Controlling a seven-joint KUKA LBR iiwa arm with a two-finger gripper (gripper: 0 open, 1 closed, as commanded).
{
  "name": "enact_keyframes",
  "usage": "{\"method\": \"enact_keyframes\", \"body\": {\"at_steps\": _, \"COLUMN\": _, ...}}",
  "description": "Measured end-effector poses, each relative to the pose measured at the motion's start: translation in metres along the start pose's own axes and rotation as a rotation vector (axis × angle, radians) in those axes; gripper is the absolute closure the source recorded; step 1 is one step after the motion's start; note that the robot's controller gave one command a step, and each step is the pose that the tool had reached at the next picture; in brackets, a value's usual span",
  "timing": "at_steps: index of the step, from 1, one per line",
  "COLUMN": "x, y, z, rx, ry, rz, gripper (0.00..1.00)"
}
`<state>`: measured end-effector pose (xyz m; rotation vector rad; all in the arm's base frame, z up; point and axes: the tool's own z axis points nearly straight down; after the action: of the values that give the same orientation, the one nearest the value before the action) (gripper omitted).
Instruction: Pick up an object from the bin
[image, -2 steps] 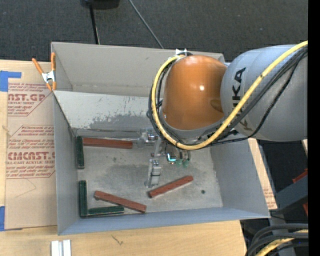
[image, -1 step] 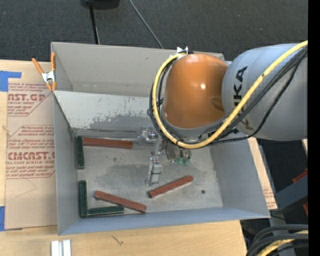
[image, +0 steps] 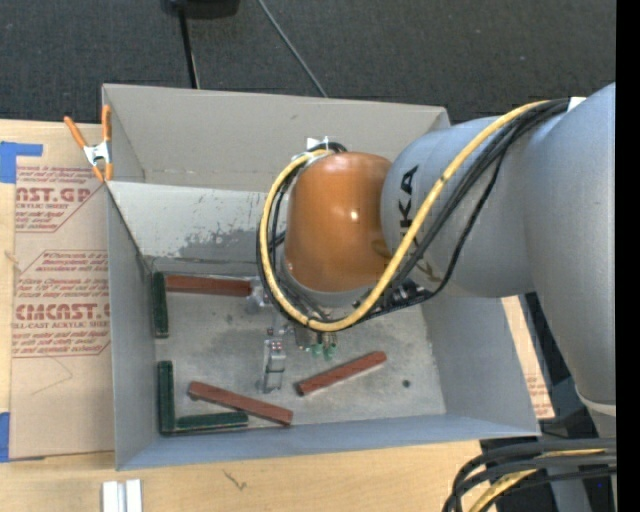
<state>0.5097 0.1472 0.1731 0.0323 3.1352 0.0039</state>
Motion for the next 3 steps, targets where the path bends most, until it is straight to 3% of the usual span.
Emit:
{"method": "enact_keyframes", "body": {"at_steps": 1, "x": 0.004, "y": 0.045, "z": 0.018, "rx": 0.003, "ry": 0.007, "rz": 0.225, "gripper": 0.0}}
{"method": "enact_keyframes", "body": {"at_steps": 2, "x": 0.02, "y": 0.04, "z": 0.036, "rx": 0.003, "ry": 0.006, "rz": 0.145, "gripper": 0.0}}
{"method": "enact_keyframes", "body": {"at_steps": 3, "x": 0.024, "y": 0.038, "z": 0.104, "rx": 0.003, "ry": 0.007, "rz": 0.278, "gripper": 0.0}}
